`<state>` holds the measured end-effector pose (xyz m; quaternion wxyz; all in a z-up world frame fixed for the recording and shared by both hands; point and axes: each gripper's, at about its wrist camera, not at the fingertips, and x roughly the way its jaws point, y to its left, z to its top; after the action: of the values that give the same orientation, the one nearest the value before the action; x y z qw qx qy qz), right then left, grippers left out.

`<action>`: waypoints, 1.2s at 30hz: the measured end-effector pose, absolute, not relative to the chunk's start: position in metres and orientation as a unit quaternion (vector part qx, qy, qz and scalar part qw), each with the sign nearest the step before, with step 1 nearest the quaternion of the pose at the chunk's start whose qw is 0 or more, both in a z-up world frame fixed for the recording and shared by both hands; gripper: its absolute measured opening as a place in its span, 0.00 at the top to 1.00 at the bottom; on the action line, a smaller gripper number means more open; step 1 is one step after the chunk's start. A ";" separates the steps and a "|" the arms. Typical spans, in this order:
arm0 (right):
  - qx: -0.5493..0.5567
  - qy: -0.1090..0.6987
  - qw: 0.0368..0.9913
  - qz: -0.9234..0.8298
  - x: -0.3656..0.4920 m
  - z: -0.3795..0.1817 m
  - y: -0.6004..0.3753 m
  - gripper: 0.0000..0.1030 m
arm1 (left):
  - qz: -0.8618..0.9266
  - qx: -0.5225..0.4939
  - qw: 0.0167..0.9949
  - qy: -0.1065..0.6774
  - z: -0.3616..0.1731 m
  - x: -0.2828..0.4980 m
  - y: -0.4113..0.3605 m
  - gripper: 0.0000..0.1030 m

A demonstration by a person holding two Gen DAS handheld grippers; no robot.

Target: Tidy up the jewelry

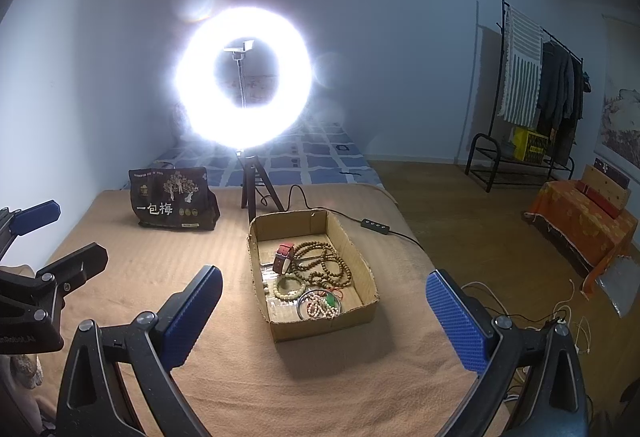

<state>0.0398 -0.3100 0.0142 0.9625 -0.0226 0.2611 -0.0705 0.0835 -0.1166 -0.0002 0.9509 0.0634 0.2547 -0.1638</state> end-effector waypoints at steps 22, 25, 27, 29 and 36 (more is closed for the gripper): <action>-0.024 0.265 0.961 -0.072 0.041 0.012 -0.312 0.00 | -0.165 0.064 0.951 0.255 -0.001 0.083 -0.116 0.00; -0.024 0.265 0.961 -0.072 0.041 0.012 -0.312 0.00 | -0.167 0.065 0.949 0.260 -0.002 0.082 -0.118 0.00; -0.024 0.265 0.961 -0.072 0.041 0.012 -0.312 0.00 | -0.167 0.067 0.949 0.260 -0.003 0.081 -0.119 0.00; -0.024 0.265 0.961 -0.072 0.040 0.012 -0.312 0.00 | -0.167 0.067 0.949 0.260 -0.003 0.081 -0.119 0.00; -0.024 0.266 0.961 -0.073 0.040 0.012 -0.313 0.00 | -0.168 0.060 0.948 0.263 -0.005 0.080 -0.119 0.00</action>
<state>0.0399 -0.3129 0.0116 0.9609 -0.0239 0.2661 -0.0727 0.0801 -0.1189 -0.0048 0.9480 0.0597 0.2634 -0.1682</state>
